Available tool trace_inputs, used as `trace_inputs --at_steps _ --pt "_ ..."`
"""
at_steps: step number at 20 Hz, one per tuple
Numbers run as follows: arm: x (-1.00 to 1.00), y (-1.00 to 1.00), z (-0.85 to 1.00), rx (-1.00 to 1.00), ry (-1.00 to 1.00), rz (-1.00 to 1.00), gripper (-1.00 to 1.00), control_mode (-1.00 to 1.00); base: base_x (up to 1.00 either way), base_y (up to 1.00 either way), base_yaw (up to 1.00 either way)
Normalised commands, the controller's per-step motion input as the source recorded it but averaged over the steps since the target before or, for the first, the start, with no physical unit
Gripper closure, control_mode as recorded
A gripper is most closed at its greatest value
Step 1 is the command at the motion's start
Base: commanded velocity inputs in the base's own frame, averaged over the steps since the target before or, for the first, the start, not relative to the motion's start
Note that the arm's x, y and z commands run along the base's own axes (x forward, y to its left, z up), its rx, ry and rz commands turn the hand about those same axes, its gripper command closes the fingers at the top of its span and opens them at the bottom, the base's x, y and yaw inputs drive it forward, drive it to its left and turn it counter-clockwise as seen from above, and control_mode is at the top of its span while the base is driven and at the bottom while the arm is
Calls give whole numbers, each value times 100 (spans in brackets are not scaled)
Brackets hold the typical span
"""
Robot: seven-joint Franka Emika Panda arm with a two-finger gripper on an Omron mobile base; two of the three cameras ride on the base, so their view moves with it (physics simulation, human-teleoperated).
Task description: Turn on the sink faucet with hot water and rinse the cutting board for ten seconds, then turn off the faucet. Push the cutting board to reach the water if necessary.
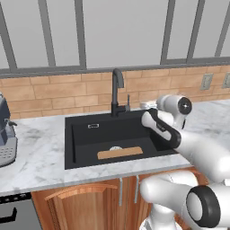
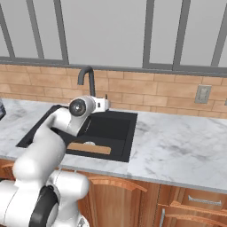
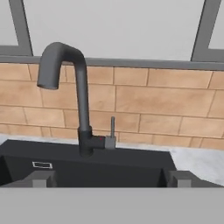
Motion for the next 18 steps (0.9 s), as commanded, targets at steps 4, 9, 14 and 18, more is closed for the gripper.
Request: trace_inputs --at_steps 4,9,14,18 --pt "30 0 -16 0 -4 0 -100 -100 0 0 0" --pt "30 0 -21 0 -3 0 -100 -100 0 0 0" --pt "30 0 -22 0 -1 0 -100 -100 0 0 0" --pt "31 0 -15 0 0 0 -100 -100 0 0 0"
